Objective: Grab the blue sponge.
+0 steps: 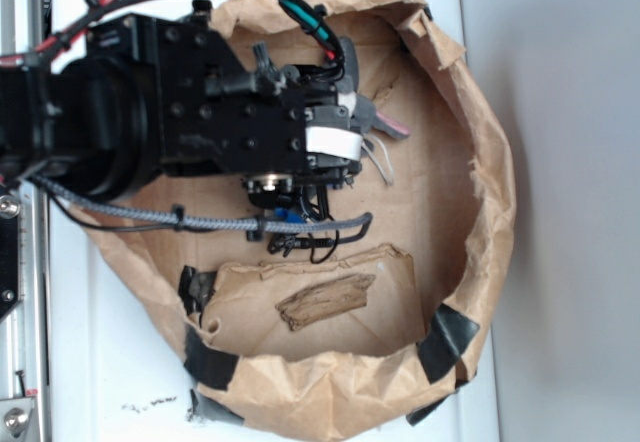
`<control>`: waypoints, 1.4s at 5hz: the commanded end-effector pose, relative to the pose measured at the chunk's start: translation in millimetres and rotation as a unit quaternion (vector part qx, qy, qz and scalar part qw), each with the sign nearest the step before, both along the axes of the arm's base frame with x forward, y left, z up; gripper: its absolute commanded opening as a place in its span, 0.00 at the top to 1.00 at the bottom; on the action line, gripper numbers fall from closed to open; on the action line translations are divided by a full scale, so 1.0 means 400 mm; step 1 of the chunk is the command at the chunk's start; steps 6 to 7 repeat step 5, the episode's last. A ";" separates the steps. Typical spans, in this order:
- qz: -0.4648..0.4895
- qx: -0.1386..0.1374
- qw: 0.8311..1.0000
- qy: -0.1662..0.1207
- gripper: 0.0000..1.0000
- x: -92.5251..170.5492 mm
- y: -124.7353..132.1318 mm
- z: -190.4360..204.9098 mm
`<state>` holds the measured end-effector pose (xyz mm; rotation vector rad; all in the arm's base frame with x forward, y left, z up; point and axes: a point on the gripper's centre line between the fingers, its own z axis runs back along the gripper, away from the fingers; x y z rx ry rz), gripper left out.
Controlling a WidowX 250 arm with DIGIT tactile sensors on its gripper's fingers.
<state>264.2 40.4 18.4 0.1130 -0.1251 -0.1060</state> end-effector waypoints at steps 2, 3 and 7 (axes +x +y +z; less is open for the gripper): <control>0.035 -0.071 0.996 -0.028 1.00 0.056 -0.034 0.238; 0.054 -0.090 0.994 -0.019 1.00 0.078 -0.028 0.352; 0.025 -0.100 0.994 -0.023 1.00 0.036 -0.048 0.420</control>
